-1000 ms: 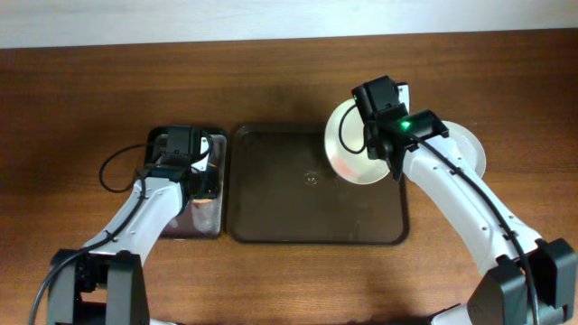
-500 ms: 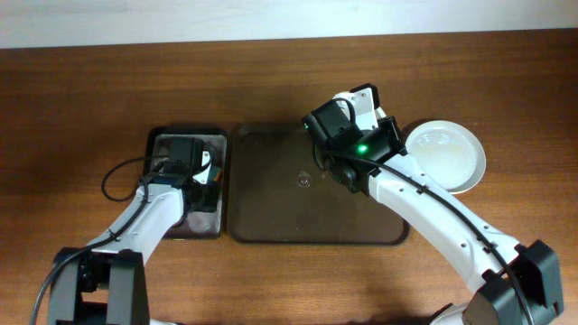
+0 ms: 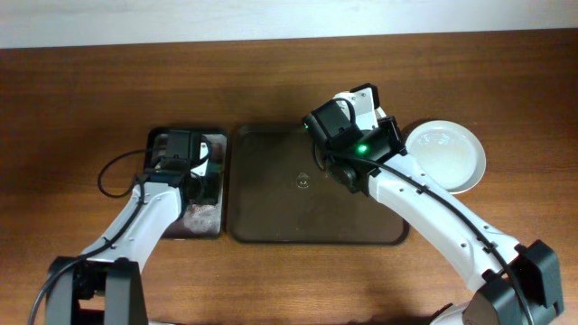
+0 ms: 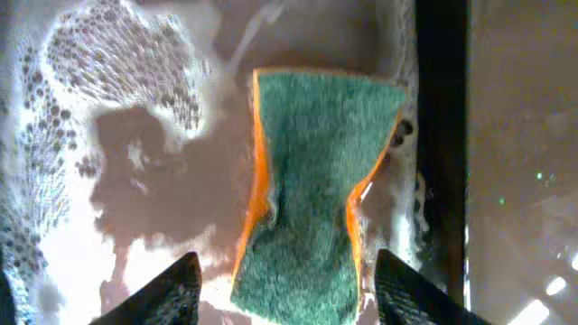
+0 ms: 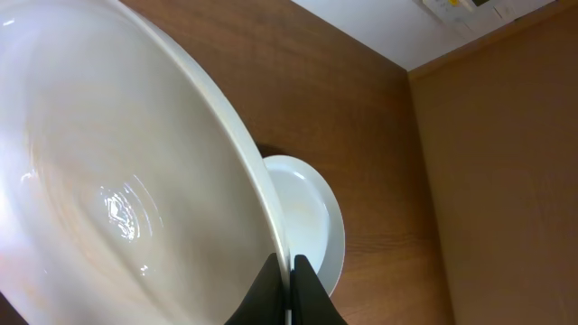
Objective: Clean dirty plates on tray and stack at the side
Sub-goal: 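Lift the white plate and stack it on the right-side plates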
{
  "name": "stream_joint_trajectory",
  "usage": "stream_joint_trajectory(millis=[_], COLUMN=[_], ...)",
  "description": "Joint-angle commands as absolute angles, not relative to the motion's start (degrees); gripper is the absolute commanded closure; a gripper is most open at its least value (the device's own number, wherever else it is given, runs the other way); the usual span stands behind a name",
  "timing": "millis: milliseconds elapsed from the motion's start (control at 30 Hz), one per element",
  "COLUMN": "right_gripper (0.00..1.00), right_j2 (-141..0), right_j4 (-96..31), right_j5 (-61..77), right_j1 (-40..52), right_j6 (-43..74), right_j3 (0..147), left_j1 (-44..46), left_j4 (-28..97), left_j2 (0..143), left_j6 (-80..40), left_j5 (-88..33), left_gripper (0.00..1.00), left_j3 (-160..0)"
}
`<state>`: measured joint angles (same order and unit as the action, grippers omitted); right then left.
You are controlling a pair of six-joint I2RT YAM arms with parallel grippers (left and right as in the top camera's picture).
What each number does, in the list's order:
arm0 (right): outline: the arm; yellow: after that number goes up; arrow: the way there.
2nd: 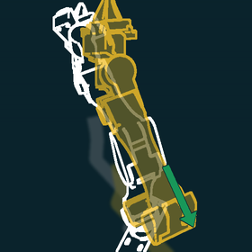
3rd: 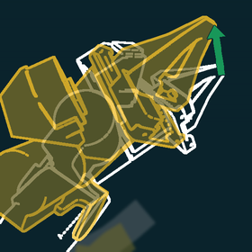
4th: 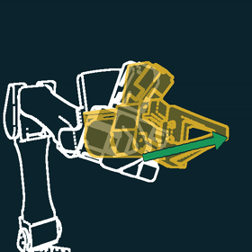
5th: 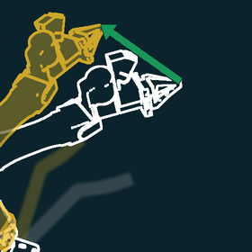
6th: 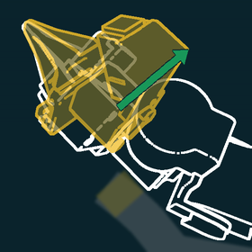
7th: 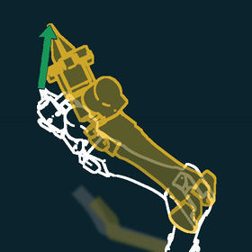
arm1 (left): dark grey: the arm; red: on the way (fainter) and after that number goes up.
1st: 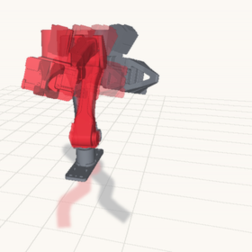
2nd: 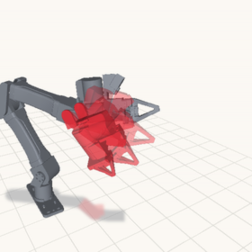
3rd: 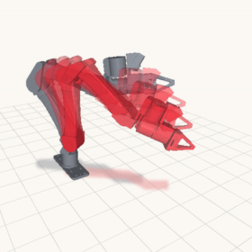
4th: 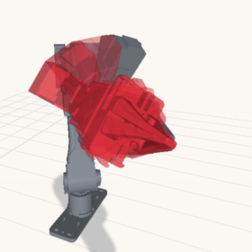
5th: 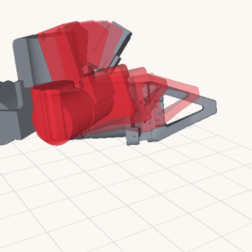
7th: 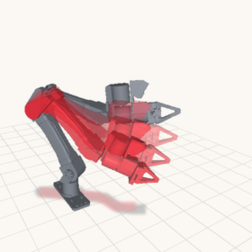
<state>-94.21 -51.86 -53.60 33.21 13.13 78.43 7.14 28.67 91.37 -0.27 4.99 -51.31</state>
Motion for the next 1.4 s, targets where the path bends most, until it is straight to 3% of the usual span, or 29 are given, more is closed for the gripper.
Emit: stream_joint_trajectory(millis=[0, 200, 233, 267, 333, 467, 500, 533, 567, 633, 733, 867, 967, 1200, 1367], right_gripper=[0.96, 0.96, 0.96, 0.96, 0.96, 0.96, 0.96, 0.96, 0.96, 0.96, 0.96, 0.96, 0.96, 0.96, 0.96], right_j2=[-92.6, -92.6, -92.6, -92.6, -92.6, -92.6, -92.6, -92.6, -92.6, -92.6, -92.3, -90.4, -88.7, -88.8, -92.8], right_j4=[-51.6, -51.7, -51.7, -51.7, -51.7, -51.7, -51.7, -51.6, -51.5, -51.4, -51.0, -51.0, -53.3, -57.1, -57.2], right_j5=[-55.7, -55.7, -55.7, -55.7, -55.7, -55.2, -54.4, -53.9, -53.1, -52.8, -56.4, -57.5, -49.2, -15.1, -3.3], right_j1=[33.4, 33.4, 33.4, 33.4, 33.4, 33.4, 33.4, 33.3, 33.3, 33.4, 33.4, 33.3, 29.2, -1.3, -19.7], right_j6=[14.0, 14.0, 14.0, 14.0, 14.0, 14.0, 14.0, 14.0, 14.0, 14.4, 14.4, 14.4, 20.9, 23.4, 22.7], right_j3=[79.6, 79.6, 79.6, 79.6, 79.6, 79.6, 79.6, 79.6, 79.6, 79.6, 80.5, 82.5, 82.6, 82.5, 79.4], left_j1=[6.9, 6.9, 6.9, 6.9, 6.8, 6.9, 6.9, 6.9, 6.9, 6.9, 6.9, 6.9, 6.9, 6.9, 6.9], left_j4=[25.6, 18.6, 17.9, 17.1, 15.5, 16.8, 17.3, 17.7, 18.5, 21.6, 24.3, 26.5, 27.3, 27.6, 27.9], left_j2=[91.1, 99.9, 100.7, 100.9, 100.8, 99.1, 97.8, 97.0, 95.8, 93.2, 92.1, 92.1, 92.1, 89.2, 87.2], left_j6=[-0.4, -0.4, -0.4, -0.4, -0.4, -0.6, -0.6, -0.6, -0.6, -0.7, -0.9, -2.2, -2.4, -2.4, -2.4], left_j5=[5.2, 0.8, 0.8, 0.8, 1.3, 6.9, 7.1, 7.1, 6.9, 6.6, 4.4, 2.3, 2.2, 0.2, 0.1], left_gripper=[0.40, 0.39, 0.46, 0.60, 1.00, 1.00, 0.99, 0.78, 0.70, 0.25, 0.22, 0.28, 0.28, 0.23, 0.19], left_j3=[-52.4, -52.4, -52.4, -52.4, -52.5, -54.0, -54.0, -54.0, -54.0, -54.0, -54.0, -54.0, -54.0, -54.0, -54.0])
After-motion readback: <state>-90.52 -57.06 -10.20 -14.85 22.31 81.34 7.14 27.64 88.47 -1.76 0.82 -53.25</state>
